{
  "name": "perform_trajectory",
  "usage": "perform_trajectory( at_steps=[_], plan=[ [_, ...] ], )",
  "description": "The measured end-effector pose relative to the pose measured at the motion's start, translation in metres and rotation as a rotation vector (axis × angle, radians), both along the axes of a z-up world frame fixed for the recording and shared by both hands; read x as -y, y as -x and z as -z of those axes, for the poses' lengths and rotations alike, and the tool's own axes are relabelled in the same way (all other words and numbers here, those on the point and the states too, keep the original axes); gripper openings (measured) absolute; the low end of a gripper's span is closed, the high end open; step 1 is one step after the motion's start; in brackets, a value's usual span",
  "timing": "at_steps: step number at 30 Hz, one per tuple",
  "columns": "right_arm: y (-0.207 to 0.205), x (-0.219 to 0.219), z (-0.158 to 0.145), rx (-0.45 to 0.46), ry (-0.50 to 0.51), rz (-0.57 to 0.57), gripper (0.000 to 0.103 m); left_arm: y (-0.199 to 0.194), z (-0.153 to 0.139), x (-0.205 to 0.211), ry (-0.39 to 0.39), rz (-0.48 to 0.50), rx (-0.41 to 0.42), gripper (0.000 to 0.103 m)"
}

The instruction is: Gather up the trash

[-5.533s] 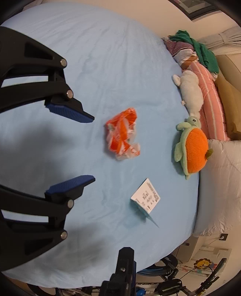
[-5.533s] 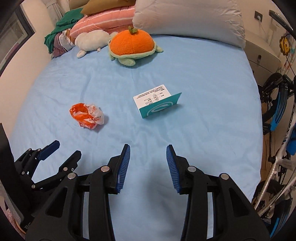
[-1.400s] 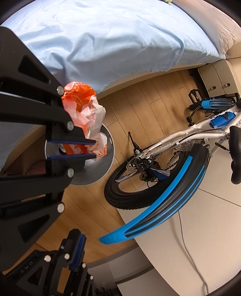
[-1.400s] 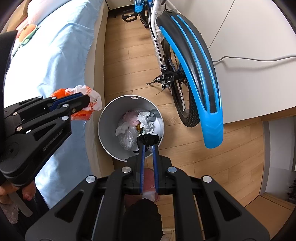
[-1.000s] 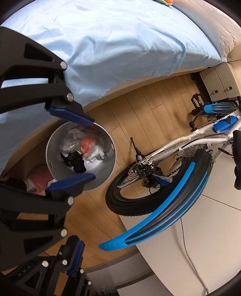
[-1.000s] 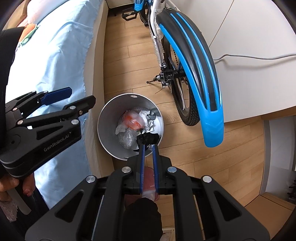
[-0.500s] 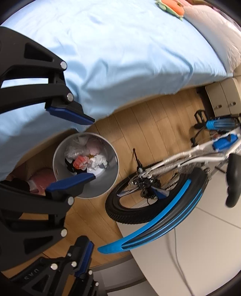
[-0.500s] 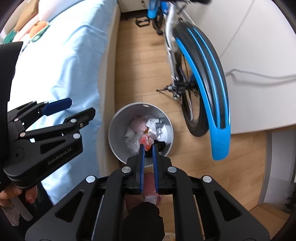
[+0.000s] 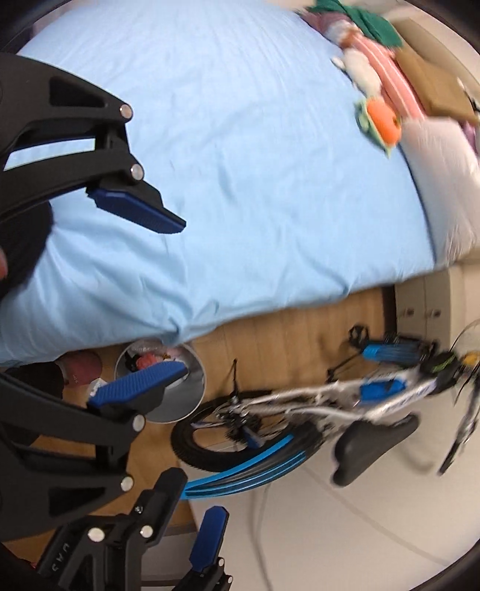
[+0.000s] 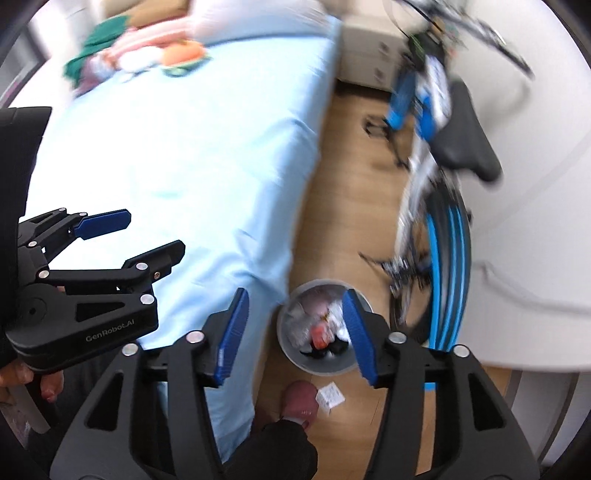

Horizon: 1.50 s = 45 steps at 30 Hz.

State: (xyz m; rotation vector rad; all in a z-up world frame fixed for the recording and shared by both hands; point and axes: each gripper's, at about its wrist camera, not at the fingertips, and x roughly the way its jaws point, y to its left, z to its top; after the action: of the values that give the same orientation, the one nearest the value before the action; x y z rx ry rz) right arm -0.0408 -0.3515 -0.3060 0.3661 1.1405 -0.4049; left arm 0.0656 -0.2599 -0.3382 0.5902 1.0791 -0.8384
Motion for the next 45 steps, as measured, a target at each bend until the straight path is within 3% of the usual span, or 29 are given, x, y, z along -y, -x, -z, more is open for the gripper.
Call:
perform_trajectory(
  at_steps=[11,19,30,45],
  plan=[
    [-0.081,-0.061,-0.123,0.117,0.027,-0.257,0.070,-0.059,-0.117,-0.091,0.028,-0.338,0.080,0.078],
    [-0.111,-0.094,-0.174,0.145,0.050,-0.388,0.071,-0.074,-0.174,-0.136,0.052,-0.507,0.110,0.081],
    [-0.129,-0.110,-0.208,0.164,0.069,-0.504,0.071,-0.074,-0.216,-0.168,0.083,-0.635,0.141,0.084],
    [-0.136,-0.115,-0.223,0.174,0.079,-0.517,0.072,-0.081,-0.228,-0.173,0.089,-0.640,0.116,0.086]
  ],
)
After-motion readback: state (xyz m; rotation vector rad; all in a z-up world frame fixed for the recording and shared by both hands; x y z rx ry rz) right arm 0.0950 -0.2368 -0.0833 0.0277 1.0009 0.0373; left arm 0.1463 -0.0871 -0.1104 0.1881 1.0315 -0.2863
